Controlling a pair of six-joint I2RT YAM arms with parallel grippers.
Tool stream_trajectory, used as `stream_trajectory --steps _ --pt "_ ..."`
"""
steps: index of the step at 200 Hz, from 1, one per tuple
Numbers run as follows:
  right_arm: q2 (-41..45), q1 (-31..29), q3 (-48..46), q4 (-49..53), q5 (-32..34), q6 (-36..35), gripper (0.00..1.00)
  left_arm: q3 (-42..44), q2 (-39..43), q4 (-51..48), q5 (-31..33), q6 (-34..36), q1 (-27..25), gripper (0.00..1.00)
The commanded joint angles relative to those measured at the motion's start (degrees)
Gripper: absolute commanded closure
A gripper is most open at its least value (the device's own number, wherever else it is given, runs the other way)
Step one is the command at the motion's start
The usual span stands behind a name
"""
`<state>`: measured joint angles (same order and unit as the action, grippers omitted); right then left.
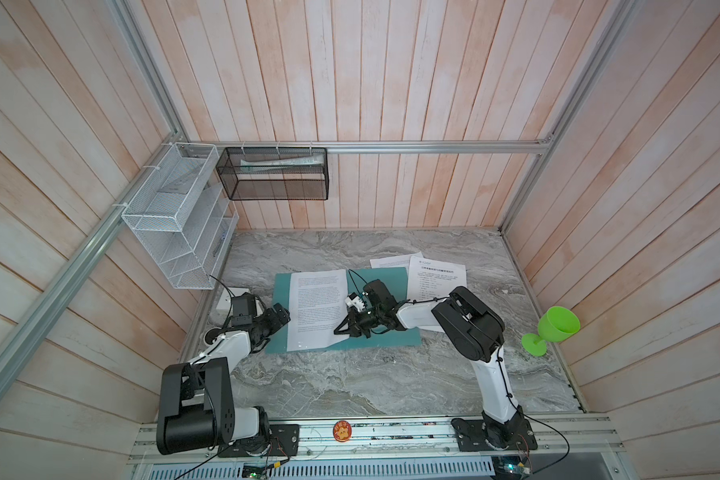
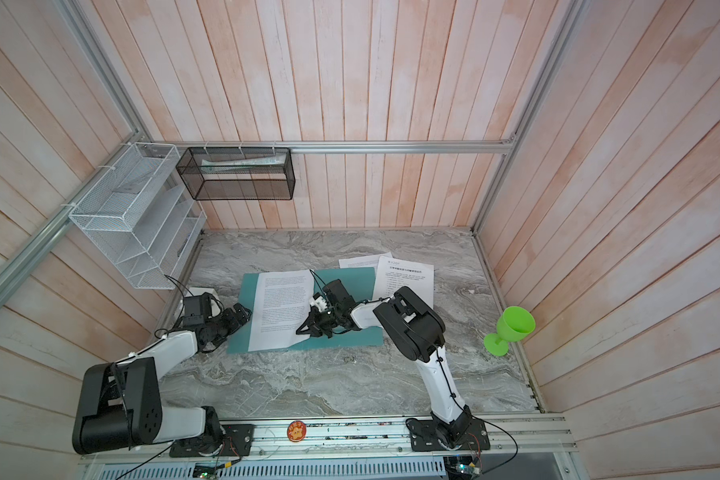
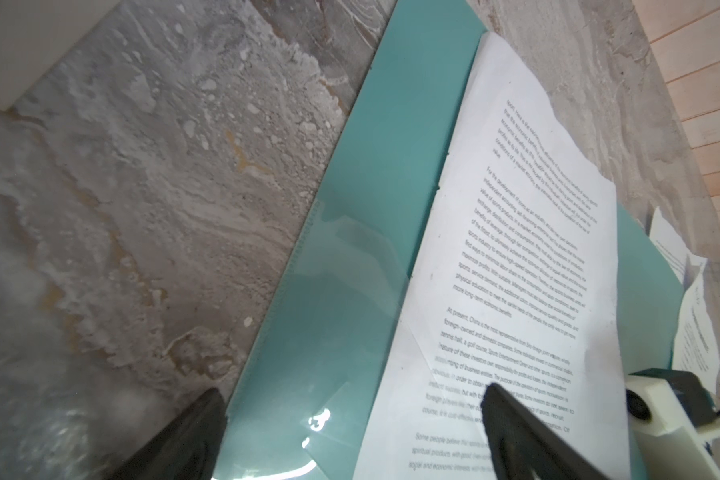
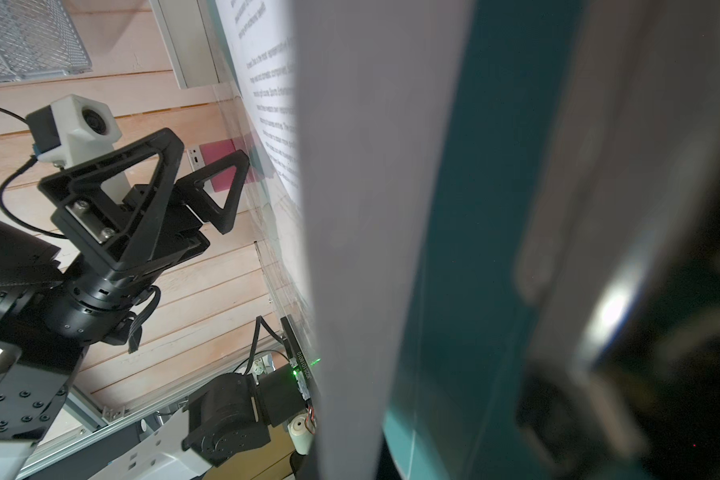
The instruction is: Put the files into the folder
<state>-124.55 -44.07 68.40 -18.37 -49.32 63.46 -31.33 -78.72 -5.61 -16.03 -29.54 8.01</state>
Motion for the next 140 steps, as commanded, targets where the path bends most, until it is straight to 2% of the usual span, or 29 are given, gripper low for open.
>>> stream_trajectory --steps 1,50,110,140 --pt "-0.81 -0.64 0.47 -3.02 1.03 2.41 1.0 1.63 -1.17 -3.87 -1.17 -0.59 -0.63 0.02" --pt "0.56 1.04 -1.16 -8.55 3.66 5.52 1.0 1.63 -0.97 -3.88 -0.98 -0.61 -0.69 0.02" --pt "-2.0 1.51 1.13 -9.94 4.47 6.31 1.0 1.61 -0.84 -4.15 -0.71 -0.6 -0.63 0.02" --pt "0.13 1.46 -3.06 -12.42 8.06 7.37 1.0 1.71 -0.65 -4.2 -0.5 -0.71 -0.63 0.02"
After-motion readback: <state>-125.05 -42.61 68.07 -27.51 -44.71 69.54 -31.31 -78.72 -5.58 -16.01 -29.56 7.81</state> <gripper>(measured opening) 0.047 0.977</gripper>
